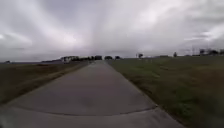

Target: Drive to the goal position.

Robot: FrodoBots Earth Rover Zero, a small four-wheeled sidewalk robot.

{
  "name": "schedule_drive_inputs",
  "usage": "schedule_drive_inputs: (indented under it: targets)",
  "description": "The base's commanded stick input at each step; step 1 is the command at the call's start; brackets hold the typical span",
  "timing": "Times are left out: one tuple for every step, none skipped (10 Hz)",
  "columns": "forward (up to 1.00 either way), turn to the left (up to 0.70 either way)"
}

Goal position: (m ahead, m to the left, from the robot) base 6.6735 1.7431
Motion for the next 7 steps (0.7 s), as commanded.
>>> schedule_drive_inputs:
  targets:
    - [0.7, 0.0]
    - [0.7, 0.0]
    - [0.7, 0.0]
    - [0.7, 0.0]
    - [0.7, 0.0]
    - [0.7, 0.0]
    - [0.7, 0.0]
